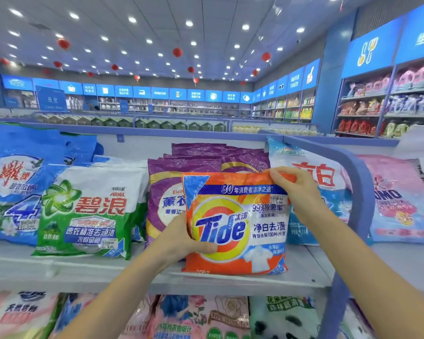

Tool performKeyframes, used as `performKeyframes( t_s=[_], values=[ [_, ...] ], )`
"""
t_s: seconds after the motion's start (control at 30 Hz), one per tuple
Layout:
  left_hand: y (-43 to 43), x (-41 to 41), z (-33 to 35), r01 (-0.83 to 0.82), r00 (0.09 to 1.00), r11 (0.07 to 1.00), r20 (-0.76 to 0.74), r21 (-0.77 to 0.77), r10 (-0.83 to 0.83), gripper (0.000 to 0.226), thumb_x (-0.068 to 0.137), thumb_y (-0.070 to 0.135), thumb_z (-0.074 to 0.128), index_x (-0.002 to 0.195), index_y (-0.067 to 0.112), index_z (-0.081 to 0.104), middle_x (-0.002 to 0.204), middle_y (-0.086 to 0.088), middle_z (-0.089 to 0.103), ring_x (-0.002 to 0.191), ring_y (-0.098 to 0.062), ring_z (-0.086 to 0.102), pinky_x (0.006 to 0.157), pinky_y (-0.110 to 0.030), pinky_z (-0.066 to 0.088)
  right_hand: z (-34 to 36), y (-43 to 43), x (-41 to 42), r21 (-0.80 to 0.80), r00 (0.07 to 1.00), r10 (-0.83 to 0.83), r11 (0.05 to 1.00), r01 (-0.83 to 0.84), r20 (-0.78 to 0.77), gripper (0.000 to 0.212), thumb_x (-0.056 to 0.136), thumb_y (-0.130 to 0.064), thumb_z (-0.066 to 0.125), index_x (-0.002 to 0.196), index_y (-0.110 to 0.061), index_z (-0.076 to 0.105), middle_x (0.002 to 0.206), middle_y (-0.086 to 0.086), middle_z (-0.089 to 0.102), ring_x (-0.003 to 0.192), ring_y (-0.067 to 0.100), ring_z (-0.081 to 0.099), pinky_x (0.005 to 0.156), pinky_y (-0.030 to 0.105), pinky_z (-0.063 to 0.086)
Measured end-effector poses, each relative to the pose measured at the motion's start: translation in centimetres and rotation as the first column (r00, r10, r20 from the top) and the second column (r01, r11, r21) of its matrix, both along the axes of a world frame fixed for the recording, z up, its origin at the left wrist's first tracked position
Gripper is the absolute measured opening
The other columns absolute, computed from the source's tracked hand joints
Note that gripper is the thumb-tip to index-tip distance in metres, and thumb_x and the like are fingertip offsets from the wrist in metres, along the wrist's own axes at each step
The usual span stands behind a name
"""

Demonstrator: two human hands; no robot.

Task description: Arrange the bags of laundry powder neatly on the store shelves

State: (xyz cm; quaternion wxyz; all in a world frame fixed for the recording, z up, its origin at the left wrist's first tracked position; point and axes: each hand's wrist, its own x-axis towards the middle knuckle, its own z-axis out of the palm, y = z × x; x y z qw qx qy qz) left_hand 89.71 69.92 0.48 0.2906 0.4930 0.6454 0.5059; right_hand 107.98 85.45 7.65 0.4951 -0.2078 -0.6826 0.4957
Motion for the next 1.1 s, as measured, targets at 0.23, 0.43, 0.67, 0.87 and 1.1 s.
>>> performKeyframes(
  t_s=[0.23,0.43,0.67,0.87,1.1],
  values=[
    [0.0,0.4,0.2,-0.021,0.992,0.999,-0.121,0.039,0.025,0.064,0.060,0.012,0.086,0.112,0.024,0.051,0.105,0.006,0.069,0.092,-0.006,0.068,0.082,-0.031,0.056,-4.2,0.4,2.8,-0.229,0.958,0.216,0.958,-0.171,0.187,0.040,0.075,-0.030,0.066,0.113,-0.022,0.055,0.102,-0.002,0.069,0.085,0.010,0.068,0.068,0.023,0.052],
    [-0.6,2.4,0.6,-0.097,0.992,0.973,-0.061,0.208,0.112,0.060,0.063,0.009,0.084,0.110,0.026,0.052,0.106,0.004,0.069,0.093,-0.007,0.068,0.080,-0.030,0.057,-8.4,0.2,3.6,-0.059,0.865,0.169,0.985,-0.160,0.473,0.034,0.071,-0.010,0.078,0.100,-0.022,0.065,0.097,-0.007,0.071,0.081,-0.002,0.067,0.069,0.013,0.051],
    [-5.3,5.2,3.8,-0.439,0.890,0.800,0.319,0.409,0.325,0.052,0.046,0.017,0.089,0.093,0.017,0.067,0.088,-0.004,0.075,0.076,-0.016,0.072,0.060,-0.024,0.055,-3.2,-3.6,2.3,0.076,0.976,0.206,0.975,-0.211,0.064,0.020,0.077,-0.003,0.067,0.083,-0.022,0.063,0.063,-0.022,0.069,0.059,-0.009,0.063,0.052,0.007,0.047],
    [-14.2,7.1,0.8,-0.649,0.751,0.679,0.427,0.342,0.503,0.046,0.056,0.023,0.079,0.098,0.009,0.068,0.089,-0.011,0.074,0.077,-0.024,0.071,0.062,-0.030,0.056,-7.2,-9.9,-1.6,0.108,0.937,0.348,0.933,-0.345,-0.013,0.034,0.070,-0.008,0.080,0.094,-0.023,0.062,0.074,-0.026,0.070,0.068,-0.014,0.060,0.062,0.001,0.043],
    [-26.1,6.8,-3.8,-0.828,0.561,0.486,0.401,0.279,0.724,0.035,0.068,0.024,0.065,0.101,0.012,0.063,0.088,-0.003,0.075,0.077,-0.016,0.072,0.062,-0.020,0.053,-13.5,-20.9,-9.7,-0.128,0.808,0.582,0.797,-0.590,-0.095,0.054,0.079,0.017,0.059,0.109,-0.028,0.065,0.067,-0.043,0.060,0.066,-0.024,0.056,0.058,-0.003,0.041]
  ],
)
